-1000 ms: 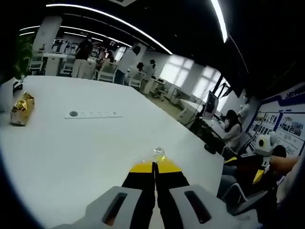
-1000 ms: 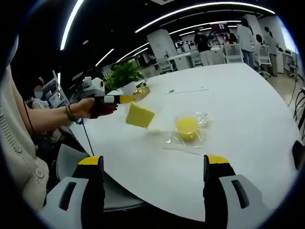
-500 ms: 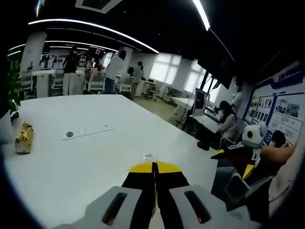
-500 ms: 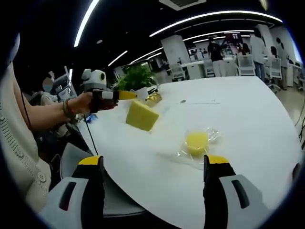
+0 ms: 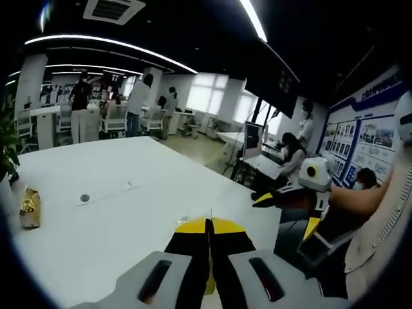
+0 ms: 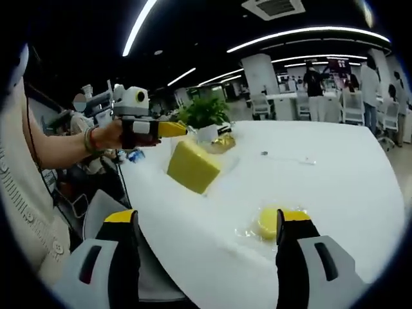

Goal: Compare the silicone blocks by pressing each to a similar depth, holding the contact briefly, and releasing to observe deformation and rebound differences across the visible hardness samples.

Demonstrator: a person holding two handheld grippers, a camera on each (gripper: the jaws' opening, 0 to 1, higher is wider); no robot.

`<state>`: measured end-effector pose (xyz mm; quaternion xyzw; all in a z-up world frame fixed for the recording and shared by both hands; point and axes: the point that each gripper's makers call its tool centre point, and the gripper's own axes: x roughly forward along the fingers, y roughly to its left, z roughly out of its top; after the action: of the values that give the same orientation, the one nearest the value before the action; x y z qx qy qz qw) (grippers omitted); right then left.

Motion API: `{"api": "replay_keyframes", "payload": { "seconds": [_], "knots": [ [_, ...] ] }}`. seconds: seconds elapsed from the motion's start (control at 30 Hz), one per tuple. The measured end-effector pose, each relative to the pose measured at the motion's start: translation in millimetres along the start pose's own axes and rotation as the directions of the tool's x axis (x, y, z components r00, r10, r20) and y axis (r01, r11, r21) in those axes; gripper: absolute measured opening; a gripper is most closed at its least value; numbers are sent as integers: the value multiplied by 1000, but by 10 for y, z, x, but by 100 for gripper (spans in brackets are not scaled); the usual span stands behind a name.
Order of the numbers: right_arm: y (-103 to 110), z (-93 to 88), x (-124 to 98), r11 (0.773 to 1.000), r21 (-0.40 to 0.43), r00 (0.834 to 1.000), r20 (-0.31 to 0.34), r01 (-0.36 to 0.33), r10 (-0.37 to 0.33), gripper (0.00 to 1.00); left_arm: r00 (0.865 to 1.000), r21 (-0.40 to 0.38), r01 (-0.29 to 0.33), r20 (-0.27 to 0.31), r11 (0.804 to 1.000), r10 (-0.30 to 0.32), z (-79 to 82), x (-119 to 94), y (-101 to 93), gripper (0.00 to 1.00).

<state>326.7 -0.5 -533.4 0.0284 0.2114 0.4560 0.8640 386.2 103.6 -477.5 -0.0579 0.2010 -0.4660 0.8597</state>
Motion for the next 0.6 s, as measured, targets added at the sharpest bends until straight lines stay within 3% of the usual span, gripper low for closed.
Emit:
{"api": "replay_keyframes", "payload": {
  "seconds": [0.2, 0.6],
  "knots": [
    [-20, 146, 211, 996, -59, 998, -27, -60, 58, 83, 999, 27, 30, -16, 999, -29, 20, 2, -74, 0],
    [-38, 205, 726, 978, -113, 979, -124, -176, 162, 84, 995, 52, 92, -49, 994, -90, -7, 54, -174, 0]
  ]
}}
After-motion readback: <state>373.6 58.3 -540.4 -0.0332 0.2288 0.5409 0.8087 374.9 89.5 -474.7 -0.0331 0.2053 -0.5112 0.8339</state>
